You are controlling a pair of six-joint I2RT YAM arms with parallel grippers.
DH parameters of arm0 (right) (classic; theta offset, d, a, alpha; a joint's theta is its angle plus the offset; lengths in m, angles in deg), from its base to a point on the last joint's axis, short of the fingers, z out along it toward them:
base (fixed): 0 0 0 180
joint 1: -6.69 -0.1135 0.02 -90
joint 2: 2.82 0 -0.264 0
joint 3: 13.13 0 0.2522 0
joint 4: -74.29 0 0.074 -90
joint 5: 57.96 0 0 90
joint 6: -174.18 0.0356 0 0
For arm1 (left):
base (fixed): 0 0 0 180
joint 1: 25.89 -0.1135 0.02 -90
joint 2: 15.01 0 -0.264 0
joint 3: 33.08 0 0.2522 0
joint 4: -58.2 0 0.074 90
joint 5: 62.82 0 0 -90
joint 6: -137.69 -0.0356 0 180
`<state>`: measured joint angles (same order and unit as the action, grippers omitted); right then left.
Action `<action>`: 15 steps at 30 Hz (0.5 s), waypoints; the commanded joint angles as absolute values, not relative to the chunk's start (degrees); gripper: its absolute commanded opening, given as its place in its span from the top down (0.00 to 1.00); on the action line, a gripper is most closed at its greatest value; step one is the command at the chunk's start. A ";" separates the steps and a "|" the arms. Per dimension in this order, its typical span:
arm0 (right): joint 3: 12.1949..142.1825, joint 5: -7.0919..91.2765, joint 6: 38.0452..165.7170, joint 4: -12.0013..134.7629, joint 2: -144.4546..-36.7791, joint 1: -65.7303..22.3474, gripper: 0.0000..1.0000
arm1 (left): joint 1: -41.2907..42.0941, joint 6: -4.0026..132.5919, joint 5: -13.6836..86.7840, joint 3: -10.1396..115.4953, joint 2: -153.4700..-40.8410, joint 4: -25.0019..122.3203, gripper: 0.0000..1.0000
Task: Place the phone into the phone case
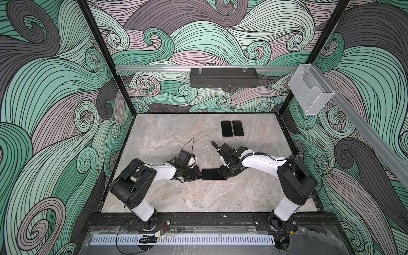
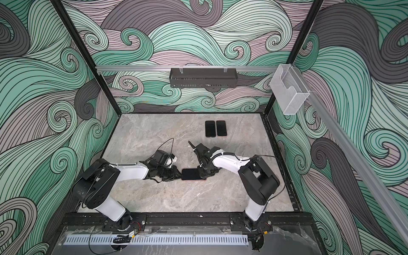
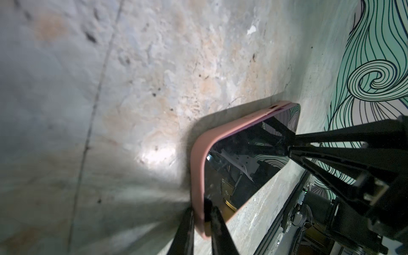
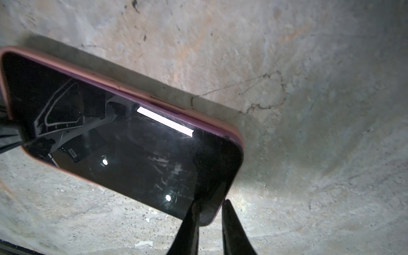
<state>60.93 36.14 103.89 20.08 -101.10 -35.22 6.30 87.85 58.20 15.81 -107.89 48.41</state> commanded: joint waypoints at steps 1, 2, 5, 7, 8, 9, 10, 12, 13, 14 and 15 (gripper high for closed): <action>60.18 35.78 104.07 19.36 -99.66 -35.98 0.80 | 7.36 87.99 56.18 14.21 -110.28 45.85 0.82; 60.23 35.80 104.13 19.15 -99.38 -35.98 0.80 | 7.34 88.06 56.10 14.05 -110.20 45.85 0.82; 60.06 36.11 104.21 18.59 -98.33 -36.24 0.80 | 7.36 88.21 55.72 13.70 -109.79 45.76 0.82; 59.95 36.34 104.30 18.61 -97.18 -36.23 0.80 | 7.39 88.29 55.57 13.64 -109.74 45.67 0.82; 59.90 36.45 104.39 18.62 -96.76 -36.27 0.79 | 7.34 88.25 55.52 13.52 -109.79 45.75 0.82; 59.92 36.72 104.46 18.69 -96.22 -36.20 0.79 | 7.35 88.38 55.48 13.47 -109.83 45.76 0.82; 59.92 36.84 104.48 18.57 -95.78 -36.25 0.79 | 7.33 88.38 55.48 13.41 -109.80 45.71 0.82; 60.10 36.75 104.45 18.06 -95.52 -36.24 0.79 | 7.34 88.38 55.47 13.42 -109.84 45.76 0.82; 60.27 36.31 104.40 17.39 -95.62 -36.25 0.79 | 7.34 88.39 55.48 13.45 -109.84 45.72 0.82; 60.31 36.05 104.30 16.93 -95.79 -36.21 0.79 | 7.38 88.47 55.39 13.46 -109.68 45.68 0.82; 60.16 35.62 104.30 16.58 -95.81 -36.20 0.79 | 7.34 88.42 55.39 13.44 -109.65 45.62 0.82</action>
